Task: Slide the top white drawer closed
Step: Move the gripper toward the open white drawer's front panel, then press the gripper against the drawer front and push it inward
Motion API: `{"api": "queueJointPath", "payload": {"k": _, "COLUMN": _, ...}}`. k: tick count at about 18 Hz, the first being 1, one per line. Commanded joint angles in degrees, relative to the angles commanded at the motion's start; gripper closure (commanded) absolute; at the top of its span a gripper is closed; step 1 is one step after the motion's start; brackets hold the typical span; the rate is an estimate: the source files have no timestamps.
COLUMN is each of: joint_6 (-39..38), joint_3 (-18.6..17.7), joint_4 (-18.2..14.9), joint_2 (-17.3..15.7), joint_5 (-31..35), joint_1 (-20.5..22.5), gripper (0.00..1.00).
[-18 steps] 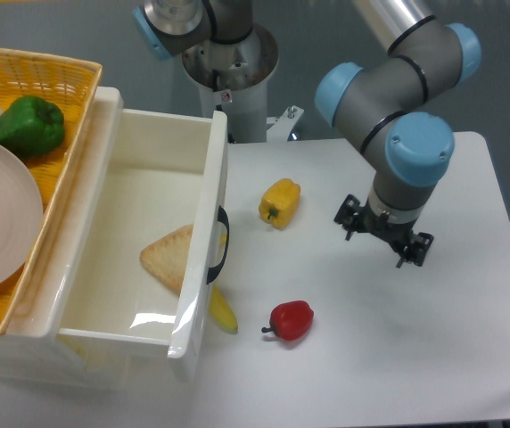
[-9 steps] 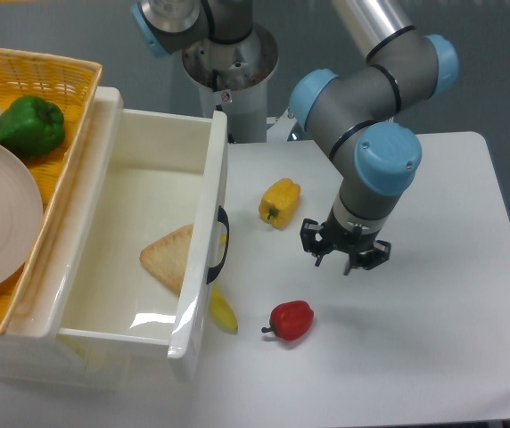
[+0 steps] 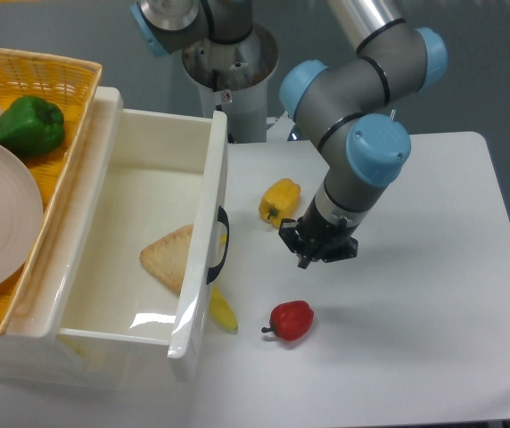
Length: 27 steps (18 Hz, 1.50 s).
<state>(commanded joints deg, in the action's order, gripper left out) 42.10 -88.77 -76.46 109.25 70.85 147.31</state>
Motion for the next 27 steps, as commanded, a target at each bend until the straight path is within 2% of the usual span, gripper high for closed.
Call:
{"api": "queueJointPath", "payload": {"k": 9, "joint_6": -0.2, "joint_3": -0.4, "joint_4": -0.7, "joint_2": -0.6, "joint_5": -8.8, "joint_1": -1.8, "gripper": 1.0}}
{"api": "queueJointPath", "payload": {"k": 18, "joint_6": 0.4, "joint_3": 0.2, "joint_4": -9.0, "joint_2": -1.6, "joint_5": -9.5, "joint_1": -3.0, "gripper": 1.0}}
{"api": "queueJointPath", "payload": {"k": 27, "joint_6": 0.1, "joint_3": 0.4, "joint_4": -11.1, "joint_2": -1.8, "joint_5": -10.6, "joint_1": -2.9, "gripper": 1.0}}
